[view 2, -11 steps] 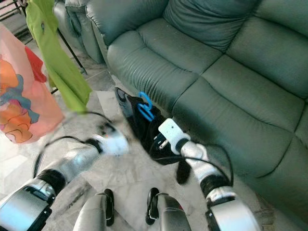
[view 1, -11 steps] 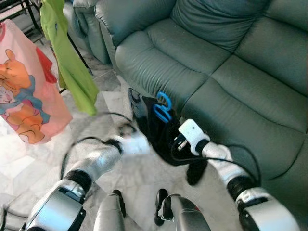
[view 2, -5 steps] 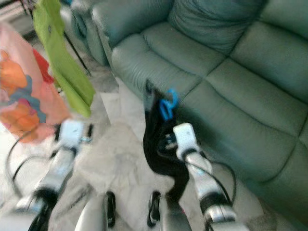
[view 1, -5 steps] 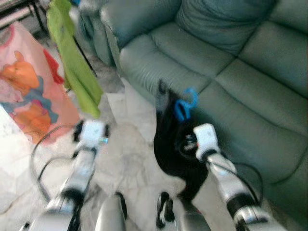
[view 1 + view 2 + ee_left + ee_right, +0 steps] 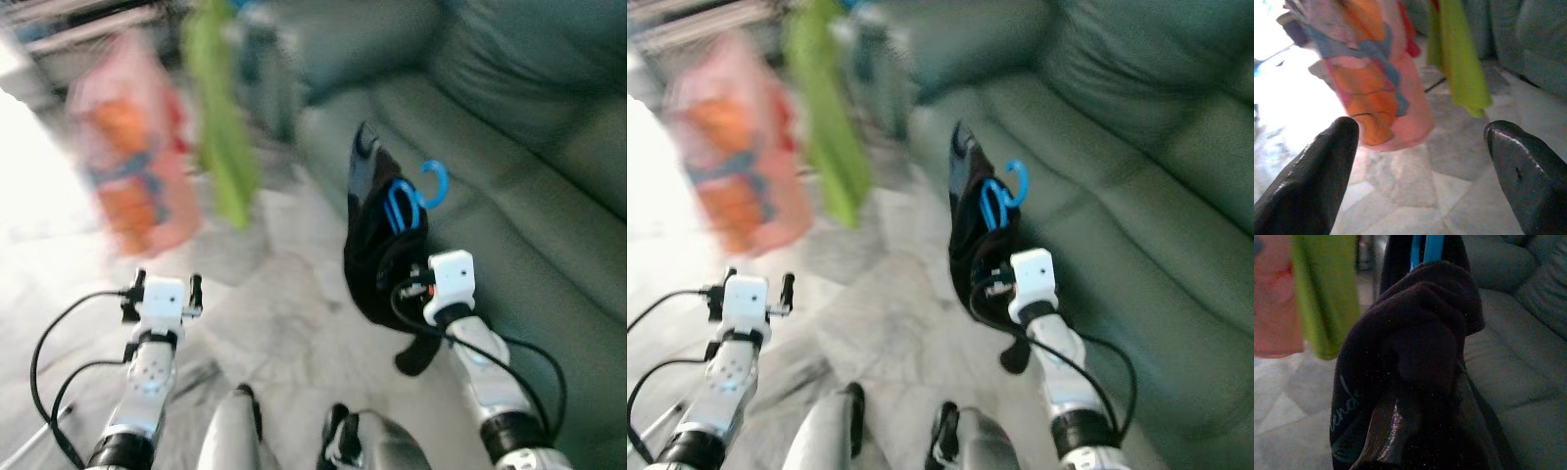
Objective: Hang hanger
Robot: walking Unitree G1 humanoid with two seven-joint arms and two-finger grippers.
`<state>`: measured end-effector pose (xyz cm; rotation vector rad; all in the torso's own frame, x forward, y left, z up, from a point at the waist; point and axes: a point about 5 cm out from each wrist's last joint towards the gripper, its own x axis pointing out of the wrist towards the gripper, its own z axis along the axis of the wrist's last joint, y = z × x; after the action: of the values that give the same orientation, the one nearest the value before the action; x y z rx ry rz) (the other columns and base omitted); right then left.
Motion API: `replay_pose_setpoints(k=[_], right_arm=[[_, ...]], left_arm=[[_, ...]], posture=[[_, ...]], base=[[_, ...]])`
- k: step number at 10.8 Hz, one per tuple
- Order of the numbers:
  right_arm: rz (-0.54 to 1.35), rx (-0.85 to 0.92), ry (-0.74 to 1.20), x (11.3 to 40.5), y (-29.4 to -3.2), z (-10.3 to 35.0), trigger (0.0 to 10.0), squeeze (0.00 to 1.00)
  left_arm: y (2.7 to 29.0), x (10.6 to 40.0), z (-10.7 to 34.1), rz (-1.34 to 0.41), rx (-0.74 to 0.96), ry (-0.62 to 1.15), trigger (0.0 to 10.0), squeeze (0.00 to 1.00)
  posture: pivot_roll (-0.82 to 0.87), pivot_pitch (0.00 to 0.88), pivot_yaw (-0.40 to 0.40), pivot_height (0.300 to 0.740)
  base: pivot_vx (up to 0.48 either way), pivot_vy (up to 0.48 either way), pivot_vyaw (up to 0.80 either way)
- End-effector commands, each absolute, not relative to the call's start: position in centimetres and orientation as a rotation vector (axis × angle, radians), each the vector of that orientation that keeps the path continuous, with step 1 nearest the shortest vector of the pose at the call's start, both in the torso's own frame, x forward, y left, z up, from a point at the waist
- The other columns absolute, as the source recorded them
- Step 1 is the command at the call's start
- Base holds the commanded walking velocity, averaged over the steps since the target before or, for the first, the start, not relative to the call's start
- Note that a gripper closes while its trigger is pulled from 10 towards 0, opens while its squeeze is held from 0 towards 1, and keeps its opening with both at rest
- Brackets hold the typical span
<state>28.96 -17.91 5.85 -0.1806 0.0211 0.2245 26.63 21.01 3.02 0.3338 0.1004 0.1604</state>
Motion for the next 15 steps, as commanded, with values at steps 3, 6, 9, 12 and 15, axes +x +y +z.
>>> replay_pose_setpoints(k=[3,6,9,12,15], right_arm=[[0.181,-0.171,0.021,29.5,-19.1,6.6,10.0,0.00],[-0.042,-0.089,-0.005,29.1,-21.1,7.2,10.0,0.00],[-0.203,-0.082,0.002,27.7,-21.7,5.8,10.0,0.00],[-0.115,-0.005,0.146,26.6,-20.4,3.5,10.0,0.00],[-0.102,-0.044,0.171,25.4,-19.6,2.8,10.0,0.00]], left_arm=[[20.8,26.7,2.9,0.181,0.338,0.125,10.0,0.00],[20.6,25.7,3.4,0.221,0.369,0.102,10.0,0.00],[20.8,25.4,3.1,0.247,0.344,0.137,10.0,0.00],[19.6,25.1,4.4,0.243,0.378,0.065,10.0,0.00],[20.3,23.3,3.0,0.229,0.338,0.143,10.0,0.00]], posture=[[-0.01,0.085,-0.006,0.740],[0.00,0.031,-0.014,0.740],[-0.02,0.000,0.015,0.740],[-0.02,0.054,-0.001,0.740],[-0.01,0.089,-0.021,0.740]], base=[[0.000,0.000,0.80],[0.000,0.000,0.80],[0.000,0.000,0.80],[0.000,0.000,0.27],[0.000,0.000,0.00]])
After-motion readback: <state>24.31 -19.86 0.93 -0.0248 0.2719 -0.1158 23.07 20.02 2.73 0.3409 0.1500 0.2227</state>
